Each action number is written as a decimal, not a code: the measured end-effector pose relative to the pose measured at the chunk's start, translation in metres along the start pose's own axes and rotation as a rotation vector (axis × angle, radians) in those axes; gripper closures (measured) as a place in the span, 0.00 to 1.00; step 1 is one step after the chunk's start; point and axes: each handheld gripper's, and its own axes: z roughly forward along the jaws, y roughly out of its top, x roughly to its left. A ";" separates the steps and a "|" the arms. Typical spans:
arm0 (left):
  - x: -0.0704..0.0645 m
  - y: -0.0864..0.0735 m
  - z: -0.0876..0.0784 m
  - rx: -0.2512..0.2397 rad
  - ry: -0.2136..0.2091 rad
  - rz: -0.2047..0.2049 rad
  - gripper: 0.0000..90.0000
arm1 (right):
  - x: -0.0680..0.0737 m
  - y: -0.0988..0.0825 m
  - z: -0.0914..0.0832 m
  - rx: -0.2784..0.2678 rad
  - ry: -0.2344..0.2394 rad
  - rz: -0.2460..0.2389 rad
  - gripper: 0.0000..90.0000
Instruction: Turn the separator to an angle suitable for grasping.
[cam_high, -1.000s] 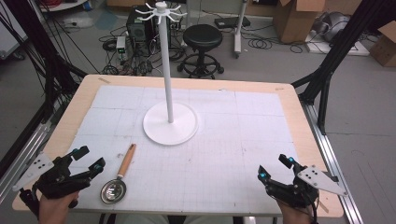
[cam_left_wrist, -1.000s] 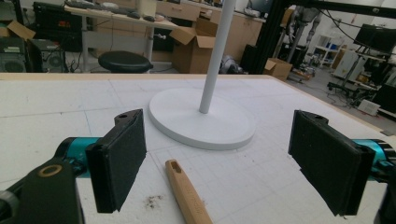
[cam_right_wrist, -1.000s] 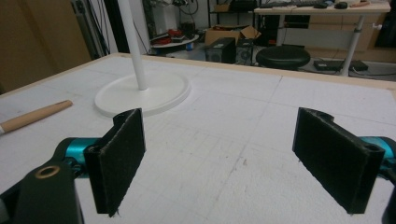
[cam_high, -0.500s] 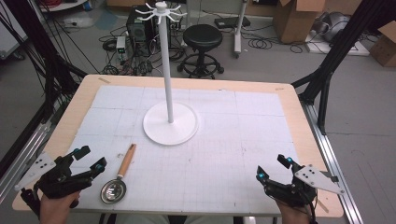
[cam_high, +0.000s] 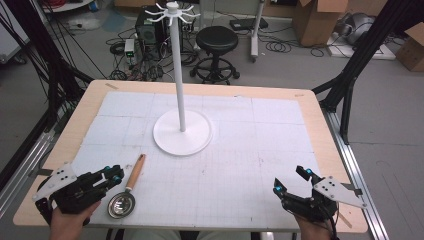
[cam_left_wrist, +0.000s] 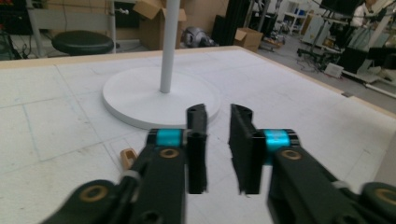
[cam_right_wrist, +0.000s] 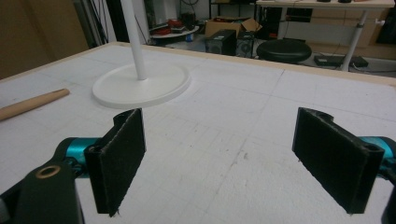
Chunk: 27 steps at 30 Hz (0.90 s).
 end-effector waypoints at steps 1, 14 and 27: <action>-0.003 -0.002 0.005 0.029 -0.010 0.009 0.97 | 0.000 0.000 0.000 0.000 -0.002 0.001 0.18; -0.003 -0.024 0.050 0.357 -0.015 0.058 1.00 | 0.000 0.000 -0.002 -0.003 -0.013 0.002 0.21; 0.001 -0.036 0.053 0.535 0.028 0.046 1.00 | -0.001 0.000 -0.002 0.003 -0.014 0.005 0.21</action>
